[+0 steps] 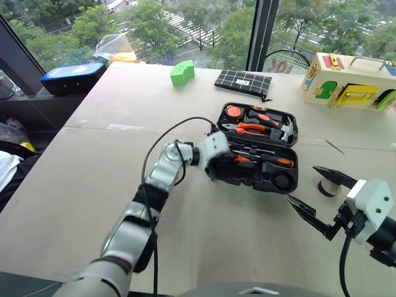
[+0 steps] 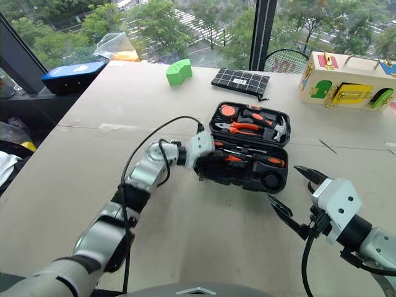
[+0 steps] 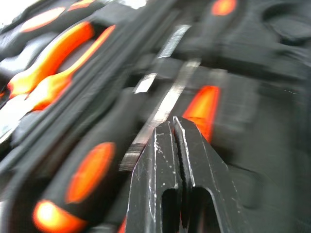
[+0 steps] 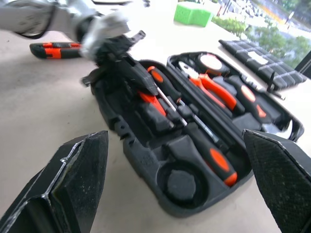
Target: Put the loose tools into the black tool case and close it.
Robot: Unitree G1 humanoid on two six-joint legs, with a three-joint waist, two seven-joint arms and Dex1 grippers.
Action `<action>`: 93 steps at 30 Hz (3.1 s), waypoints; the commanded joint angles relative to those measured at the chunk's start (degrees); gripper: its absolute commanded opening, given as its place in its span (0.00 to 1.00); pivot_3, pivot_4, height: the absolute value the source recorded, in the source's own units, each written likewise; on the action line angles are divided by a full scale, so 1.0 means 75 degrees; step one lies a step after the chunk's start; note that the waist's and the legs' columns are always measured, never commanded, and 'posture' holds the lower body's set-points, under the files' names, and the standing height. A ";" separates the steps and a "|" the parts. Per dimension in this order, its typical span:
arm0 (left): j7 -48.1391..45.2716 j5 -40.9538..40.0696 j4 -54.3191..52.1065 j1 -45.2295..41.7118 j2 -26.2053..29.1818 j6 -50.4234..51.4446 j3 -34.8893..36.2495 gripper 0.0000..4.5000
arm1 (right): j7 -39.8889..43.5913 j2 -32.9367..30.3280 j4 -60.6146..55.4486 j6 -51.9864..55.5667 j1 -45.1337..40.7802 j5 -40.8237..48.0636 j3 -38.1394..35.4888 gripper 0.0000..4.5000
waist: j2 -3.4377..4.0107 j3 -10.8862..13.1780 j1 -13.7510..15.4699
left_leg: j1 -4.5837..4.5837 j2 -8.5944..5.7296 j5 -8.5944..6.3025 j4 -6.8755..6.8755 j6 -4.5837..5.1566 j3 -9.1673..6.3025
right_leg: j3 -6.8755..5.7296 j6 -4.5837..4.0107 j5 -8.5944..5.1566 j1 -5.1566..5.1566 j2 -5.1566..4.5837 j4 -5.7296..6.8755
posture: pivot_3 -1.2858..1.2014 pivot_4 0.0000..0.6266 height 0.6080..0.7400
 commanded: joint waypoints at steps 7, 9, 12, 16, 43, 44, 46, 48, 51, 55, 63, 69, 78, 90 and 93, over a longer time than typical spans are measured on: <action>0.0432 -0.1724 -0.0486 0.0185 -0.0405 0.1231 0.1086 0.00 | 0.0063 -0.0008 -0.0032 -0.0210 -0.0097 -0.0014 -0.0080 1.00 | 0.0024 -0.0007 -0.0067 | 0.0071 0.0001 -0.0001 -0.0008 0.0001 0.0024 | 0.0022 0.0002 -0.0011 0.0064 -0.0003 -0.0012 | 0.52 0.24 1.00; 0.0935 -0.2566 -0.1051 0.0088 -0.0484 0.2525 0.1909 0.00 | 0.0110 -0.0004 0.0001 -0.0256 -0.0129 -0.0025 -0.0002 1.00 | 0.0011 0.0011 -0.0060 | 0.0044 0.0002 -0.0001 -0.0006 0.0001 0.0010 | 0.0010 0.0005 -0.0012 0.0043 -0.0001 -0.0004 | 0.52 0.24 1.00; 0.1989 -0.3083 -0.1988 0.0260 -0.0230 0.3837 0.2852 0.00 | 0.0186 -0.0012 0.0133 -0.0326 -0.0246 -0.0072 0.0149 1.00 | 0.0009 0.0015 -0.0098 | 0.0042 0.0004 -0.0001 -0.0009 0.0001 -0.0014 | 0.0001 0.0003 -0.0014 0.0044 0.0010 -0.0001 | 0.52 0.24 1.00; 0.3617 -0.3316 -0.3771 0.0927 0.0126 0.5478 0.3855 0.28 | 0.0340 -0.0076 0.0441 -0.0424 -0.0581 -0.0088 0.0392 1.00 | 0.0010 0.0016 -0.0180 | 0.0046 0.0005 -0.0001 -0.0012 0.0000 -0.0026 | -0.0002 0.0003 -0.0014 0.0051 0.0008 0.0001 | 0.52 0.24 1.00; 0.1755 -0.4123 -0.4949 0.2113 0.1733 0.5885 0.2941 0.36 | 0.0937 -0.0375 0.0769 -0.0470 -0.0891 0.0295 0.0288 1.00 | -0.0021 0.0083 0.0038 | 0.0042 -0.0011 0.0000 -0.0018 -0.0004 -0.0031 | -0.0016 -0.0006 -0.0018 0.0059 -0.0015 -0.0019 | 0.52 0.24 1.00; 0.1192 -0.4145 -0.4692 0.1795 0.1875 0.5736 0.2647 0.36 | 0.0954 -0.0376 0.0747 -0.0476 -0.0800 0.0303 0.0186 1.00 | -0.0021 0.0083 0.0043 | 0.0040 -0.0013 0.0000 -0.0018 -0.0004 -0.0031 | -0.0017 -0.0007 -0.0018 0.0060 -0.0015 -0.0021 | 0.52 0.24 1.00; -0.0198 -0.3839 -0.3904 0.0916 0.2062 0.4964 0.1740 0.36 | 0.1122 -0.0366 0.0737 -0.0574 -0.0445 0.0337 -0.0219 1.00 | -0.0015 0.0084 0.0036 | 0.0040 -0.0019 0.0000 -0.0018 -0.0004 -0.0022 | -0.0009 -0.0006 -0.0018 0.0063 -0.0019 -0.0034 | 0.52 0.24 1.00; -0.1410 -0.3356 -0.2984 0.0107 0.2103 0.3967 0.0908 0.36 | 0.1335 -0.0371 0.0727 -0.0673 -0.0081 0.0355 -0.0633 1.00 | -0.0011 0.0086 0.0017 | 0.0038 -0.0029 0.0000 -0.0019 -0.0004 -0.0021 | -0.0005 -0.0005 -0.0018 0.0067 -0.0023 -0.0047 | 0.52 0.24 1.00; -0.2687 -0.2531 -0.1298 -0.0968 0.1866 0.2381 -0.0101 0.36 | 0.1507 -0.0311 0.0682 -0.0773 0.0393 0.0398 -0.1196 1.00 | -0.0006 0.0090 -0.0003 | 0.0035 -0.0028 -0.0001 -0.0020 -0.0003 -0.0028 | -0.0004 -0.0004 -0.0018 0.0072 -0.0013 -0.0058 | 0.52 0.24 1.00; -0.3286 -0.1522 0.0852 -0.1887 0.1285 0.0314 -0.0878 0.36 | 0.1517 -0.0112 0.0506 -0.0858 0.0885 0.0382 -0.1599 1.00 | 0.0002 0.0096 -0.0033 | 0.0035 -0.0019 -0.0001 -0.0029 0.0000 -0.0034 | -0.0002 -0.0004 -0.0018 0.0067 0.0005 -0.0060 | 0.52 0.24 1.00; -0.3560 -0.0480 0.2976 -0.2735 0.0548 -0.1035 -0.1262 0.36 | 0.1282 0.0432 -0.0046 -0.0930 0.1622 0.0253 -0.1760 1.00 | 0.0000 0.0106 -0.0009 | 0.0018 -0.0017 -0.0002 -0.0026 0.0000 -0.0038 | -0.0003 0.0000 -0.0019 0.0060 0.0005 -0.0066 | 0.52 0.24 1.00; -0.3694 -0.0208 0.3522 -0.2986 0.0531 -0.1428 -0.1154 0.36 | 0.1210 0.0554 -0.0091 -0.1014 0.1716 0.0148 -0.1674 1.00 | -0.0001 0.0105 -0.0030 | 0.0022 -0.0016 -0.0002 -0.0023 0.0000 -0.0039 | -0.0003 0.0000 -0.0019 0.0061 0.0004 -0.0061 | 0.52 0.24 1.00; -0.4228 -0.2211 0.2851 -0.3487 0.0359 0.1892 0.0625 0.80 | 0.1237 0.0373 0.0217 -0.1037 0.1304 0.0012 -0.1428 1.00 | -0.0007 0.0119 -0.0018 | 0.0004 -0.0014 -0.0002 -0.0017 0.0000 -0.0053 | -0.0018 0.0001 -0.0019 0.0052 0.0006 -0.0054 | 0.52 0.24 1.00; -0.1994 -0.0970 0.0049 -0.0863 0.0538 0.2807 -0.0271 0.02 | 0.1275 0.0215 0.0573 -0.1041 0.0878 -0.0164 -0.1125 1.00 | 0.0001 0.0108 0.0015 | 0.0024 -0.0014 -0.0001 -0.0015 -0.0001 -0.0047 | -0.0009 0.0003 -0.0020 0.0066 0.0003 -0.0044 | 0.52 0.24 1.00; -0.1620 -0.0611 0.0050 -0.0566 0.0360 0.2413 -0.0682 0.02 | 0.1300 0.0118 0.0597 -0.0981 0.0822 -0.0125 -0.1161 1.00 | 0.0016 0.0084 0.0013 | 0.0036 -0.0019 -0.0001 -0.0012 -0.0001 -0.0039 | 0.0000 0.0003 -0.0020 0.0080 -0.0002 -0.0049 | 0.52 0.24 1.00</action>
